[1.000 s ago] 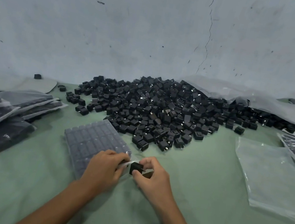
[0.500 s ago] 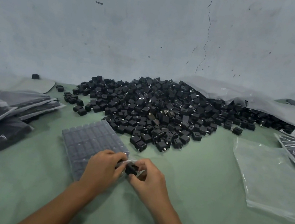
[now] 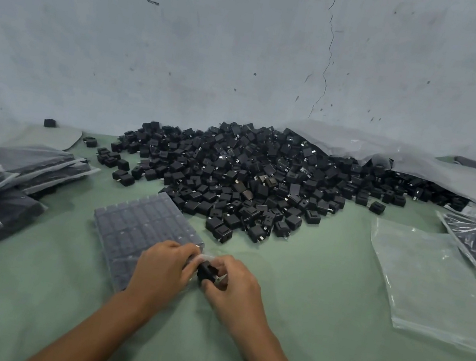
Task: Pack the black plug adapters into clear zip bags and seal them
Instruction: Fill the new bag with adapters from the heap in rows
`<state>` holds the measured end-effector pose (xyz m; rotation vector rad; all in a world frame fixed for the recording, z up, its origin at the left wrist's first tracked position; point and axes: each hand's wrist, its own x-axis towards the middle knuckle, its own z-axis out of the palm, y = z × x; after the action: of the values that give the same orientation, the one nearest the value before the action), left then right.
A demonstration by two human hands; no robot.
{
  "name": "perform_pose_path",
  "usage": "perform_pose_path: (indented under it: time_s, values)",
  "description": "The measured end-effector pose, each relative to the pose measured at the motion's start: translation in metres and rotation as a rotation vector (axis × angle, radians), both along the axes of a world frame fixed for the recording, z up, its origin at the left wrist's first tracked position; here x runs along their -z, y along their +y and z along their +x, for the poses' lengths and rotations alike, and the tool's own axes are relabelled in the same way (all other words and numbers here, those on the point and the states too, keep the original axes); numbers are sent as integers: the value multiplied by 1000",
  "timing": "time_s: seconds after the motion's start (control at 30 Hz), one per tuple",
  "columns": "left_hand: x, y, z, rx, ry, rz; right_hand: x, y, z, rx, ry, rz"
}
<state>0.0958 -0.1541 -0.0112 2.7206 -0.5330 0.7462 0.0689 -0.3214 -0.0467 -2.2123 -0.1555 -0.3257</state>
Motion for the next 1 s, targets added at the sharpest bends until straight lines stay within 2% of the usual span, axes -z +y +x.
perform_pose_path:
  time_s: [0.3,0.5,0.73,1.0]
  values:
    - [0,-2,-2,-7,44,-13,-1,9,-1,85,-55,-25]
    - [-2,-4,-4,-7,58,7,5,6,7,63,-95,-31]
    - [-6,-8,-4,33,-29,162,-11,0,15,-60,14,-79]
    - [-8,-12,-7,87,-88,333,-1,5,10,-13,-75,-69]
